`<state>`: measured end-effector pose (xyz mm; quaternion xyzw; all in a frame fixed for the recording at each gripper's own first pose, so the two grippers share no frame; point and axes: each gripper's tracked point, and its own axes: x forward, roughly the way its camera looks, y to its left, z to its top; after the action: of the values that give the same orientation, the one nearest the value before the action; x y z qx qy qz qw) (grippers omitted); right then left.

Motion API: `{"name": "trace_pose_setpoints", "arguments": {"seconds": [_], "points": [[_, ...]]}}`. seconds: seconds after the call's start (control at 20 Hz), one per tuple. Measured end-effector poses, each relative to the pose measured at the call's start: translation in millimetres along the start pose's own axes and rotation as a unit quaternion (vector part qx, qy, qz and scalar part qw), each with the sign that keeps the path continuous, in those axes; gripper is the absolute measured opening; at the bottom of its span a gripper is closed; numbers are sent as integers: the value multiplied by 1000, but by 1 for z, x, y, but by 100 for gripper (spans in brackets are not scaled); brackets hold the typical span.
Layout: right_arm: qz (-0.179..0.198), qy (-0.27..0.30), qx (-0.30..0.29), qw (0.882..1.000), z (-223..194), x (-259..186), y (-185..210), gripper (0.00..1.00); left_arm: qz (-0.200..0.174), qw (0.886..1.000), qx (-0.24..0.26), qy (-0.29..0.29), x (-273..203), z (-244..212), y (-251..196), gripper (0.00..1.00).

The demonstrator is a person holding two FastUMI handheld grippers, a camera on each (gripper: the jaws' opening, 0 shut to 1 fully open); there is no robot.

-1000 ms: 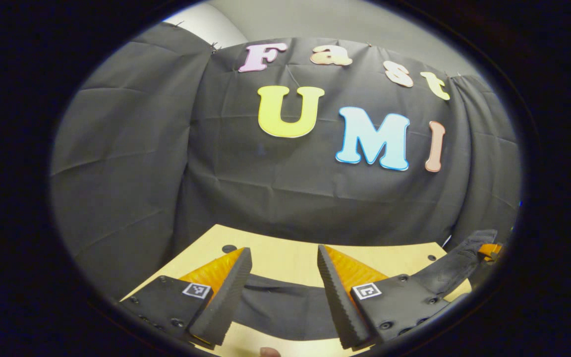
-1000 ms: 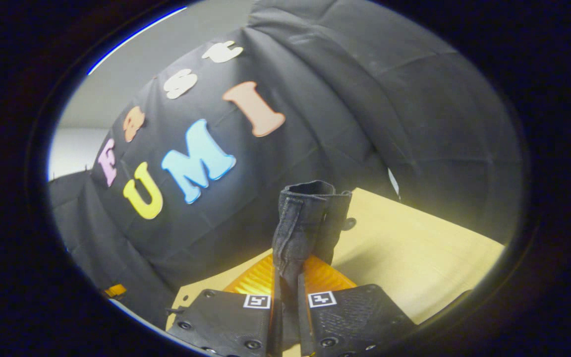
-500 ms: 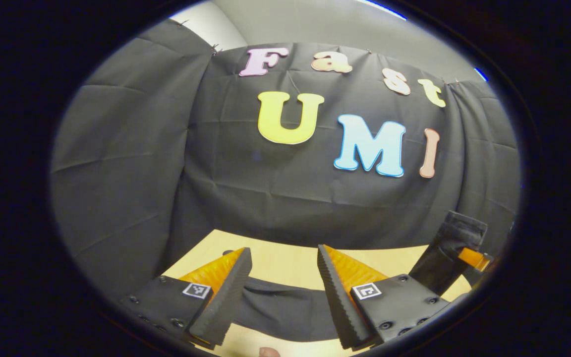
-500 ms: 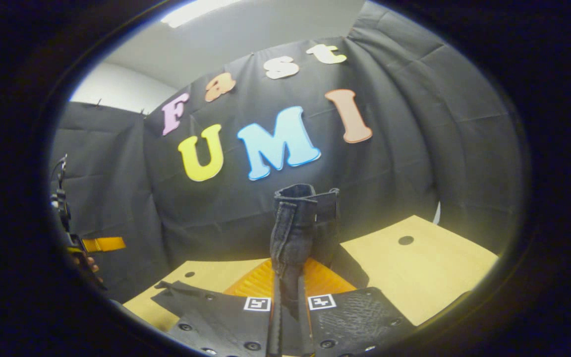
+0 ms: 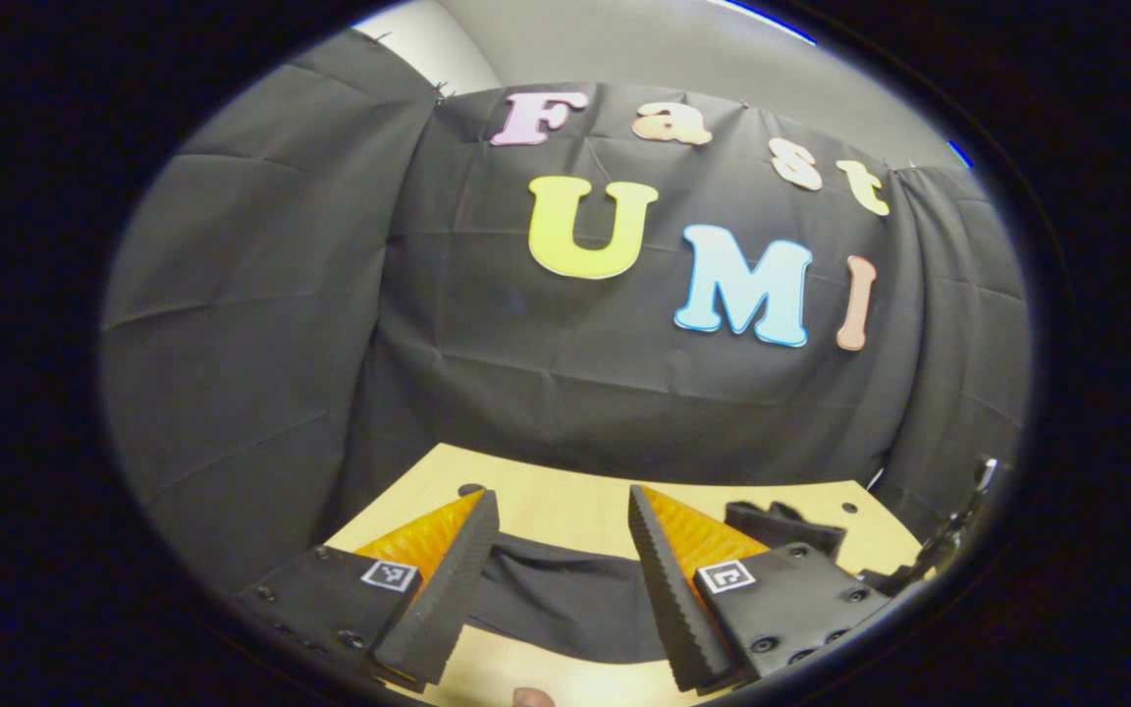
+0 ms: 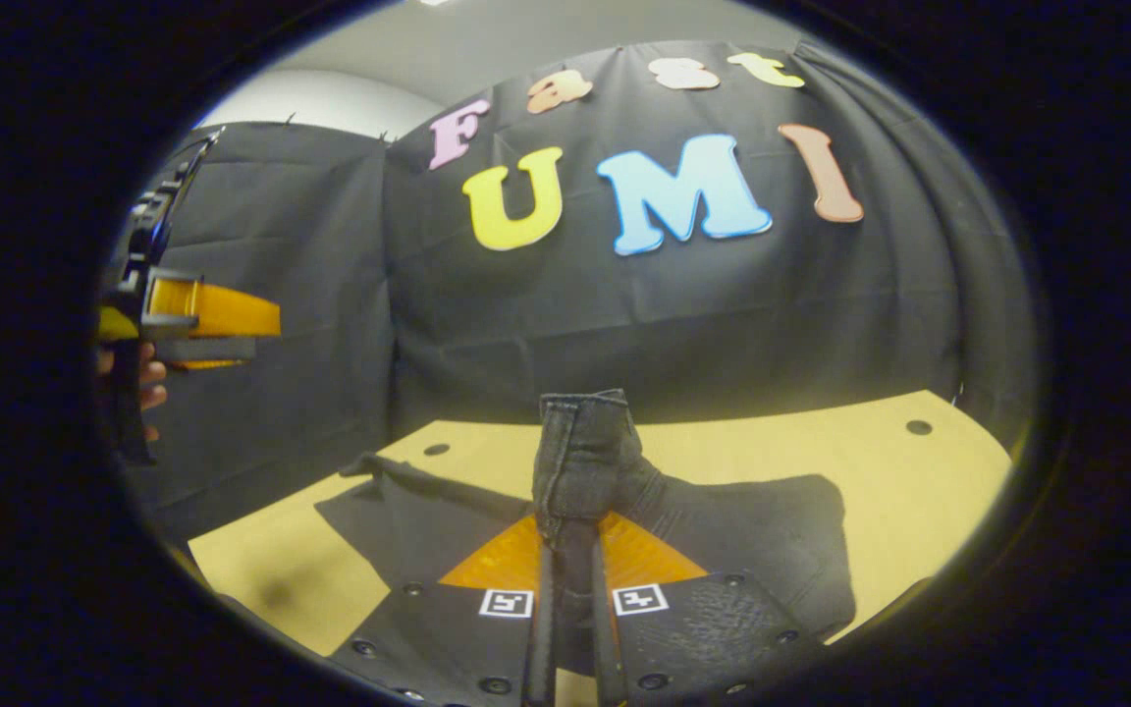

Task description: Grasp the waist and the cuffs of the jeans and fold them to make the two legs overlap; first hold the waist and fold one-third of the jeans toward the cuffs, then hold the cuffs and fold the remaining one-third in the same direction to finish folding.

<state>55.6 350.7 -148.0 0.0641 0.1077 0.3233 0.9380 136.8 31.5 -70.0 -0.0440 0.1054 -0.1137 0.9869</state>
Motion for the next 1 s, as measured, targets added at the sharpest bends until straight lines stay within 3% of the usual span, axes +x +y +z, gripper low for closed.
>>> {"name": "trace_pose_setpoints", "arguments": {"seconds": [0.05,0.1,0.2,0.45,0.5,0.7,0.85,1.0], "points": [[5,15,-1,1000,-13,5,2,10,5,1000,-1,3,-3,-4,6,88],[15,32,3,999,-25,8,8,15,12,1000,-1,6,-5,-7,11,88],[28,59,18,998,-40,5,14,17,25,1000,3,13,-9,-14,20,88],[50,51,-19,997,-29,-19,29,65,51,998,-18,32,-8,-31,37,88],[49,46,-28,997,-22,-27,27,85,54,997,-31,39,-7,-36,39,89],[35,29,-31,999,20,-55,11,86,61,986,-134,83,6,-72,56,88],[9,-5,-33,999,62,-80,-12,86,80,958,-242,129,21,-110,82,88],[-16,-29,-33,999,88,-106,-35,86,114,935,-296,161,31,-145,112,89]]}}
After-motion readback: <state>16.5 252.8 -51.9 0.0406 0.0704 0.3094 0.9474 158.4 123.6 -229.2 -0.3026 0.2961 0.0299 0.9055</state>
